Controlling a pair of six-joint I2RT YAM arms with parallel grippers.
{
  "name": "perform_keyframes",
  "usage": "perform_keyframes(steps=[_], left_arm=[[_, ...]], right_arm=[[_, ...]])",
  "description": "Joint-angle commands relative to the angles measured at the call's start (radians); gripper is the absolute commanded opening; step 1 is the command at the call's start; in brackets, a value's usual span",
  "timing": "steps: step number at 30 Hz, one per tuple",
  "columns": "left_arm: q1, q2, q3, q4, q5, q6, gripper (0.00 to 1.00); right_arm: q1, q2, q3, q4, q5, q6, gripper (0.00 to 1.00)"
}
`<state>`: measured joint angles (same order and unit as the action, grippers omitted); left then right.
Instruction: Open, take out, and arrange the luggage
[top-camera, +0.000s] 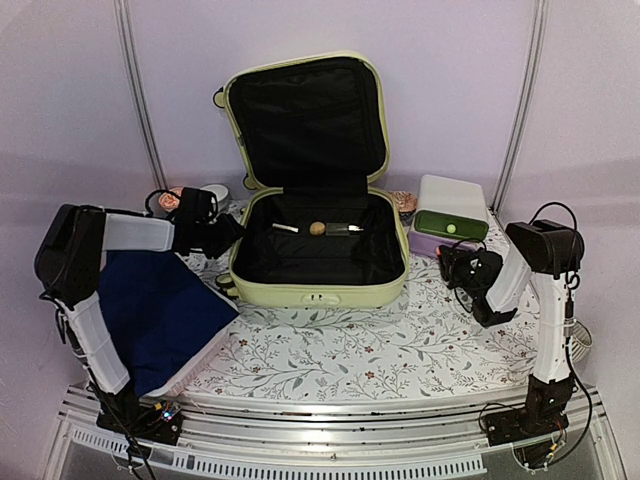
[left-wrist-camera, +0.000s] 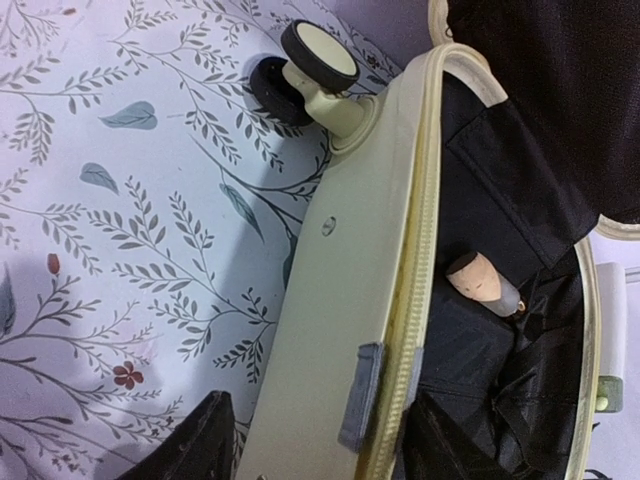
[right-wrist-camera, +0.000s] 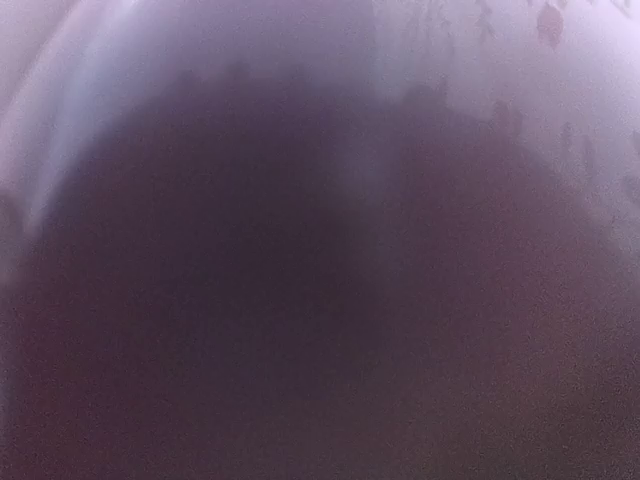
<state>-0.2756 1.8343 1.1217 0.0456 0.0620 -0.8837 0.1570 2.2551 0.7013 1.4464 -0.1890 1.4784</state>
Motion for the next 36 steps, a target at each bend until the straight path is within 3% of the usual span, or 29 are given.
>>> perform_keyframes(steps=[1, 9, 31, 33, 36], left_arm=[[0.041, -0.067, -0.015, 0.055, -0.072, 0.017, 0.59], [0.034, -0.117, -0.024, 0.027, -0.103, 0.071, 0.6], [-0.02, -0.265, -0.056, -0.044, -0.182, 0.185, 0.61], [-0.029, -0.266, -0.052, -0.051, -0.189, 0.189, 0.61], [-0.047, -0.264, -0.042, -0.057, -0.195, 0.21, 0.62]], right_arm=[[0.006, -0.006, 0.0, -0.001, 0.005, -0.008, 0.22], [-0.002, -0.069, -0.086, 0.019, -0.003, -0.031, 0.2], [-0.053, -0.233, -0.553, 0.238, -0.146, -0.064, 0.21], [-0.053, -0.219, -0.578, 0.275, -0.155, -0.05, 0.24], [-0.053, -0.168, -0.605, 0.353, -0.165, -0.03, 0.48]])
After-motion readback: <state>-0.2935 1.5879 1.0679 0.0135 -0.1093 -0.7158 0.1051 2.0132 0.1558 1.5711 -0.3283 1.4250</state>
